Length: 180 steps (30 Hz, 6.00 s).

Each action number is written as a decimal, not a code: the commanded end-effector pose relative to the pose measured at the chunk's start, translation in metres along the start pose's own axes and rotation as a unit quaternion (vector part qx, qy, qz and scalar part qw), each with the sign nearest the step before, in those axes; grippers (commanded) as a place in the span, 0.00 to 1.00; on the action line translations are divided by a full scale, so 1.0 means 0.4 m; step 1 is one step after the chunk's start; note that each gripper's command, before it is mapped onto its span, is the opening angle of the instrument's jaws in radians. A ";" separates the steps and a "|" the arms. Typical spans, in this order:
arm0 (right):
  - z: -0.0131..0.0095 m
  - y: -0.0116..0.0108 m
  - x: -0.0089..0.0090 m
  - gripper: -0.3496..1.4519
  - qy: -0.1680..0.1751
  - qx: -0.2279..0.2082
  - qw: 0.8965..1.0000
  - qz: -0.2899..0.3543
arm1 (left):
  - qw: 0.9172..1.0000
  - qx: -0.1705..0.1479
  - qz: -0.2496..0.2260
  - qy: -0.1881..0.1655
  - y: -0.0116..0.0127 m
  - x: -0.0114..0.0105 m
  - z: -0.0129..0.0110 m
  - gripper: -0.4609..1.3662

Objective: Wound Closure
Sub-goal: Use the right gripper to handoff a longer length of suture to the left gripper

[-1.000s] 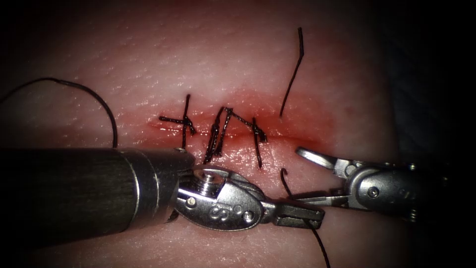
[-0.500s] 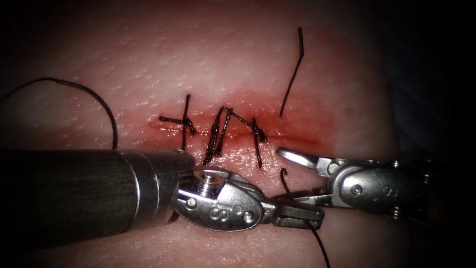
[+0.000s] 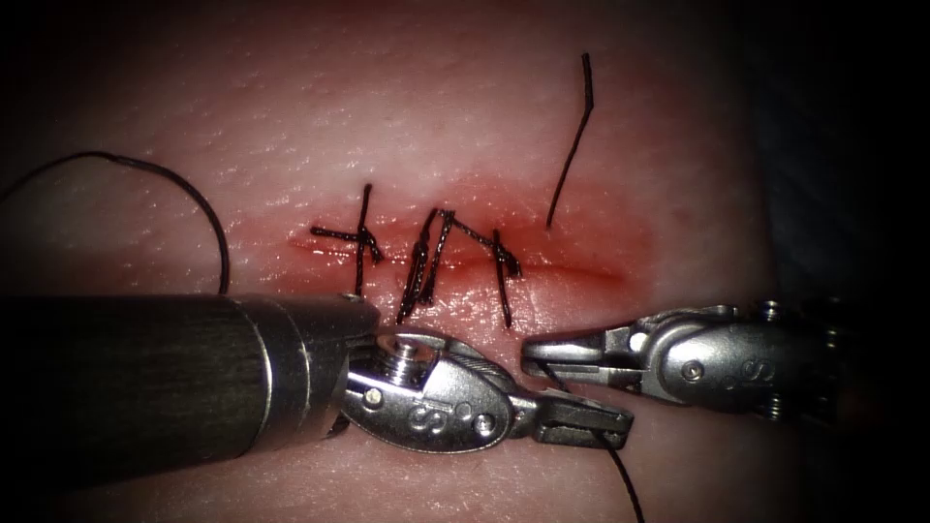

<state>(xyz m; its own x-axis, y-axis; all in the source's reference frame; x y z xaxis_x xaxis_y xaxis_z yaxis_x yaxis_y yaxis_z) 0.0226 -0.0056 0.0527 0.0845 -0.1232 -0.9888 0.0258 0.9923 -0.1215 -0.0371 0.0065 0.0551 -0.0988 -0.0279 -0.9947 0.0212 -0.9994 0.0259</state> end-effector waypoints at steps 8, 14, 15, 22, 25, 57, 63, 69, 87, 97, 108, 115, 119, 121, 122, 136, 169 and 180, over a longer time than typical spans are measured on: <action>-0.0012 0.0017 0.0001 0.00 -0.006 -0.010 1.000 0.003 | 1.000 -0.004 0.000 -0.001 0.0000 0.0003 0.0007 0.63; -0.0020 0.0046 -0.0023 0.00 -0.018 -0.023 1.000 0.003 | 1.000 -0.001 0.000 -0.001 0.0014 0.0020 0.0017 0.84; -0.0021 0.0048 -0.0026 0.00 -0.018 -0.024 1.000 0.003 | 1.000 -0.001 -0.001 -0.001 0.0016 0.0022 0.0017 0.84; -0.0020 0.0067 -0.0051 0.00 -0.022 -0.028 0.999 0.015 | 1.000 0.000 0.014 0.001 0.0035 0.0046 0.0020 0.81; -0.0014 0.0078 -0.0064 0.00 -0.023 -0.031 0.999 0.036 | 1.000 0.001 0.020 0.002 0.0039 0.0050 0.0025 0.78; -0.0010 0.0098 -0.0142 0.00 -0.051 -0.040 0.993 0.102 | 0.998 0.006 0.063 0.018 0.0087 0.0067 0.0036 0.06; -0.0013 0.0092 -0.0131 0.25 -0.050 -0.039 0.993 0.103 | 0.998 0.000 0.062 0.023 0.0074 0.0056 0.0006 0.06; -0.0018 0.0078 -0.0095 0.87 -0.076 -0.082 0.989 0.100 | 0.998 -0.007 0.060 0.029 0.0047 0.0050 -0.0026 0.06; -0.0005 0.0073 0.0066 0.91 -0.043 -0.046 0.998 -0.017 | 0.999 -0.007 0.016 0.040 -0.0018 0.0076 -0.0042 0.06; 0.0031 0.0063 0.0107 0.84 -0.014 -0.024 0.997 -0.070 | 0.998 -0.019 -0.031 0.054 -0.0030 0.0080 -0.0043 0.06; 0.0035 0.0081 0.0141 0.82 0.012 -0.044 0.996 -0.081 | 0.996 -0.029 -0.057 0.064 -0.0037 0.0082 -0.0045 0.20; 0.0043 0.0060 0.0142 0.75 0.033 -0.026 0.995 -0.085 | 0.995 -0.031 -0.063 0.070 -0.0054 0.0089 -0.0048 0.38; 0.0046 0.0054 0.0137 0.74 0.030 -0.027 0.995 -0.087 | 0.995 -0.030 -0.068 0.073 -0.0061 0.0096 -0.0051 0.36; 0.0046 0.0053 0.0135 0.65 0.027 -0.026 0.996 -0.087 | 0.994 -0.031 -0.068 0.073 -0.0062 0.0098 -0.0052 0.35; 0.0046 0.0053 0.0135 0.50 0.027 -0.019 0.996 -0.087 | 0.994 -0.031 -0.068 0.073 -0.0062 0.0098 -0.0052 0.34; 0.0033 0.0059 0.0124 0.00 0.020 0.014 0.996 -0.088 | 0.995 -0.031 -0.056 0.074 -0.0061 0.0097 -0.0051 0.33; 0.0064 0.0180 -0.0114 0.00 -0.037 -0.024 0.999 0.011 | 0.996 -0.001 0.058 0.073 0.0005 0.0157 0.0009 0.75; 0.0081 0.0217 -0.0154 0.00 -0.047 -0.031 0.997 0.044 | 0.995 0.003 0.076 0.069 0.0043 0.0154 0.0046 0.61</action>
<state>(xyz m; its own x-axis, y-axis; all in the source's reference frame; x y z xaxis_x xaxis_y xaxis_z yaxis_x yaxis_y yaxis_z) 0.0255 0.0039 0.0581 0.1763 -0.0303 -0.9839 -0.0478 0.9981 -0.0393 -0.0395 0.0044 0.0492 0.0435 -0.1776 -0.9831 0.0180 -0.9838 0.1785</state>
